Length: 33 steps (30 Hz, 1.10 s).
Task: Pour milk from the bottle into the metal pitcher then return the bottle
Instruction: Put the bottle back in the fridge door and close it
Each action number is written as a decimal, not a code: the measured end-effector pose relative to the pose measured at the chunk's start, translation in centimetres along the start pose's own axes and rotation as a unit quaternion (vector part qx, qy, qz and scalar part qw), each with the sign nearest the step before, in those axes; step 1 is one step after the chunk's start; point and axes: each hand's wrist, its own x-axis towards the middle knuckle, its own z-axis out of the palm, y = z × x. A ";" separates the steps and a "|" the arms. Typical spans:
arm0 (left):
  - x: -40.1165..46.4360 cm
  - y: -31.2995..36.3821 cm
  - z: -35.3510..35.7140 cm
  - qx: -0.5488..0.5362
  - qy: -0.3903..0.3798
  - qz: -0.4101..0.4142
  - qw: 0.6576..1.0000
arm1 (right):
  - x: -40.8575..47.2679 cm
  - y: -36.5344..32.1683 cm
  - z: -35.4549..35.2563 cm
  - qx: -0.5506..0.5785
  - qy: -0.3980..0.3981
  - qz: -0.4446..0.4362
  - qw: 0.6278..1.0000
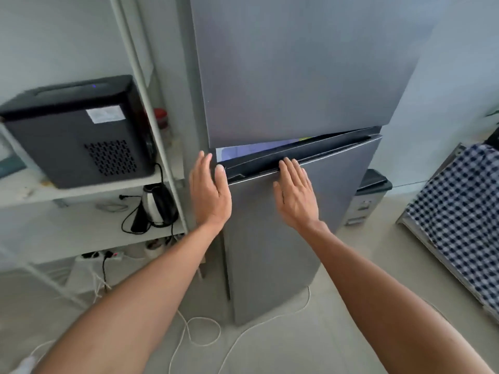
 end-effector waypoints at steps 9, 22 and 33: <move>-2.7 0.6 2.0 0.276 -0.160 0.154 0.935 | 2.1 0.5 1.5 0.009 -0.086 -0.037 0.996; 1.4 -0.2 2.8 0.321 -0.225 0.115 0.913 | 5.2 0.3 1.6 -0.012 -0.159 -0.044 0.986; 1.6 -1.4 3.1 0.309 -0.211 0.135 0.917 | 5.2 0.1 2.8 0.005 -0.145 -0.028 0.989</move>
